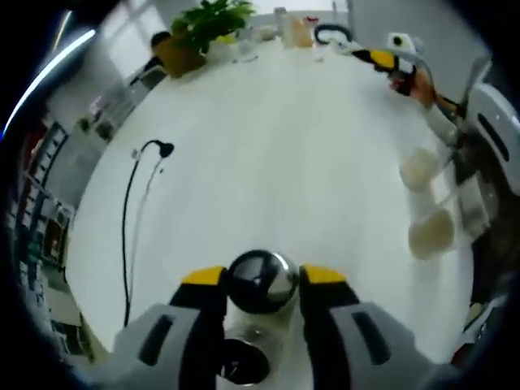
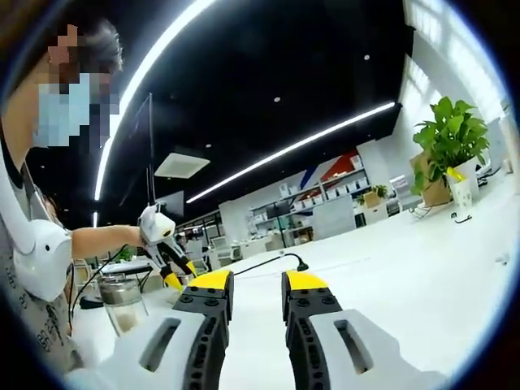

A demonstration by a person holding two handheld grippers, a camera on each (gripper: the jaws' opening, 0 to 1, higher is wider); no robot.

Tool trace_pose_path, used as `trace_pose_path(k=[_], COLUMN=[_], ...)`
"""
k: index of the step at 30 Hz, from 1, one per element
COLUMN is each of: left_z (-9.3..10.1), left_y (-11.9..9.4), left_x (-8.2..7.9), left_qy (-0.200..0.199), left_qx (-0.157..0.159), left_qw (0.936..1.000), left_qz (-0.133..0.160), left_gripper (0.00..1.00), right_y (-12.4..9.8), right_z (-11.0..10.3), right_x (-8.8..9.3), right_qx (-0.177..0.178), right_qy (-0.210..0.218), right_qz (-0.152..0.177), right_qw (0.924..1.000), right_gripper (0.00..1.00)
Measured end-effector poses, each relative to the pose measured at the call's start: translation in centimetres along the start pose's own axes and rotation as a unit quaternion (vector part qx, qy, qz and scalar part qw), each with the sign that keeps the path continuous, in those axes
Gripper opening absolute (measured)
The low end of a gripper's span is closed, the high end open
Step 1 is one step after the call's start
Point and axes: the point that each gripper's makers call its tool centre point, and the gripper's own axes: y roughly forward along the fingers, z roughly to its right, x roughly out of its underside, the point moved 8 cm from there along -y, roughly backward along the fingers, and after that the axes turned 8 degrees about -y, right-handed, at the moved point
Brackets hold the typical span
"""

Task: Rotate the seasoning bottle until the label or dispensing opening points toward the visible target arrow and the bottle remains upright within the marked orientation range

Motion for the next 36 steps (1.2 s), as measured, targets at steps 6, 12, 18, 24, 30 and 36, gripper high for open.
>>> trace_pose_path(k=[6, 12, 18, 24, 30, 36], left_z=[-0.1, 0.1, 0.8, 1.8, 3.8, 6.3], left_y=[0.1, 0.1, 0.2, -0.2, -2.6, -3.6], left_x=[0.0, 0.0, -0.3, -0.3, -0.1, 2.4], left_qy=[0.005, -0.008, -0.030, -0.042, -0.044, -0.070], left_qx=[0.009, 0.003, 0.000, -0.014, -0.043, -0.043], left_qw=[0.9999, 0.9999, 0.9994, 0.9987, 0.9952, 0.9932], left_qz=[0.006, 0.009, 0.020, 0.026, 0.075, 0.082], left_gripper=[0.37, 0.36, 0.36, 0.34, 0.32, 0.32], right_y=[-0.5, -0.6, -1.0, -2.0, -2.8, -2.6], right_z=[0.1, 0.0, -0.4, -0.8, -1.1, -1.8], right_x=[0.1, 0.1, -0.3, -0.6, -1.5, -1.6], right_qx=[0.006, 0.009, 0.000, 0.002, -0.001, -0.018], right_qy=[0.008, 0.013, 0.017, 0.013, 0.019, 0.032], right_qz=[0.003, 0.009, 0.016, 0.021, 0.041, 0.047], right_qw=[0.9999, 0.9998, 0.9997, 0.9997, 0.9990, 0.9982], right_gripper=[0.22, 0.22, 0.18, 0.18, 0.18, 0.18])
